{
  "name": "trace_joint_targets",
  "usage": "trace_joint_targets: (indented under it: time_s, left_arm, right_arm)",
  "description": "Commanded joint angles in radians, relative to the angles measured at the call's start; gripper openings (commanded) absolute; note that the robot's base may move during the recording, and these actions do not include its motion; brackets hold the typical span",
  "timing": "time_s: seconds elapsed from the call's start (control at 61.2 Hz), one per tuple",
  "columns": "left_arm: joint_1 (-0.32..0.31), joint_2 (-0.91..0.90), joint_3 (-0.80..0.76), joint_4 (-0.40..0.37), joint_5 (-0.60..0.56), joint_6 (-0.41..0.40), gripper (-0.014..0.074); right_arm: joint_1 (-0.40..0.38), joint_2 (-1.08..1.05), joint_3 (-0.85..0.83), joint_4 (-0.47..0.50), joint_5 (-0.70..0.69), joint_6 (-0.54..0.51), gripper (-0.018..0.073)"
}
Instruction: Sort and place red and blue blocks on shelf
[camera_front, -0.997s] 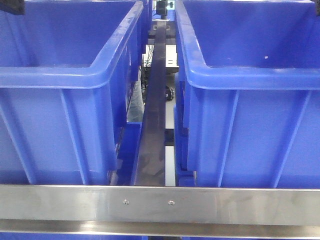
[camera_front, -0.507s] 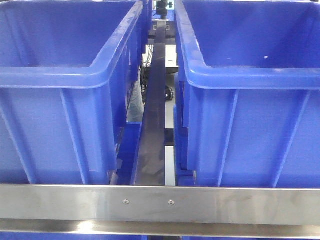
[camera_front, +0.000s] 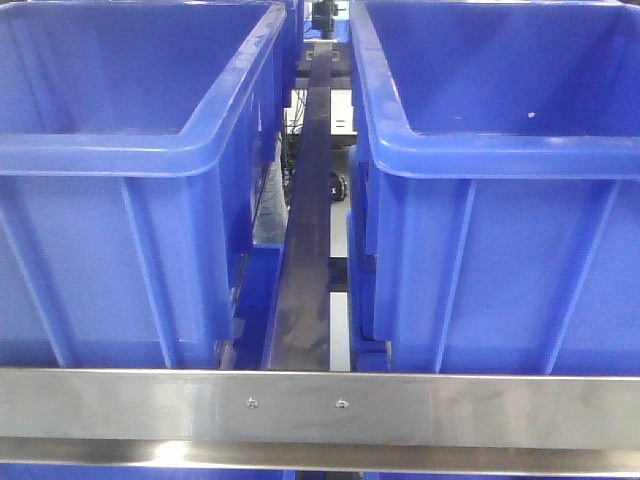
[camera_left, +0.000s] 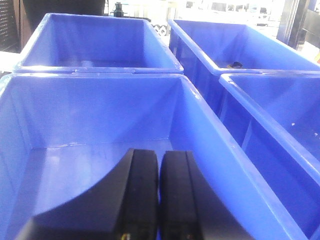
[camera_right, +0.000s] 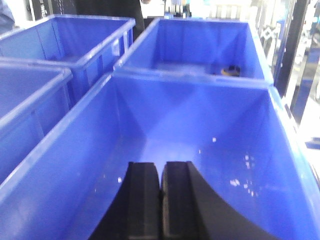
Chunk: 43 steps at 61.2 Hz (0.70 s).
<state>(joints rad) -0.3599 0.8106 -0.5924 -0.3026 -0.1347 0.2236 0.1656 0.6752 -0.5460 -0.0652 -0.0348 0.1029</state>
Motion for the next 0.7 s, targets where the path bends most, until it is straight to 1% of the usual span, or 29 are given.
trace_joint_targets:
  time_s: [0.0, 0.082, 0.163, 0.245, 0.31, 0.376, 0.425, 0.572, 0.686]
  left_arm:
    - [0.033, -0.027, -0.030, -0.005, -0.066, 0.001, 0.0122]
    - [0.106, -0.036, -0.019, -0.009, -0.025, -0.001, 0.0122]
    - [0.177, -0.064, -0.006, -0.025, 0.024, -0.001, 0.0122]
    - [0.229, -0.115, 0.010, -0.025, 0.033, -0.001, 0.0123]
    - [0.254, -0.163, 0.033, -0.025, 0.033, -0.001, 0.0123]
    - [0.264, -0.208, 0.061, -0.032, 0.056, -0.001, 0.0123]
    - [0.264, -0.239, 0.083, -0.041, 0.081, -0.001, 0.0123]
    - [0.264, -0.334, 0.167, -0.084, 0.100, -0.001, 0.0123]
    - [0.264, -0.403, 0.222, -0.086, 0.100, -0.001, 0.0122]
  right_arm:
    - [-0.005, -0.004, -0.034, 0.004, -0.052, -0.006, 0.0068]
    - [-0.005, -0.004, -0.034, 0.004, -0.028, -0.006, 0.0068]
    - [-0.016, -0.012, -0.034, 0.004, -0.042, -0.006, 0.0064]
    - [-0.053, -0.028, -0.034, 0.004, -0.058, -0.006, 0.0055]
    - [-0.103, -0.043, -0.033, 0.004, -0.037, -0.006, 0.0055]
    - [-0.143, -0.057, -0.033, 0.004, 0.002, -0.006, 0.0055]
    - [-0.159, -0.072, -0.033, 0.004, 0.025, -0.006, 0.0055]
    - [-0.163, -0.152, 0.011, 0.014, 0.011, -0.005, 0.0055]
    - [-0.163, -0.243, 0.114, 0.065, 0.016, -0.005, 0.0055]
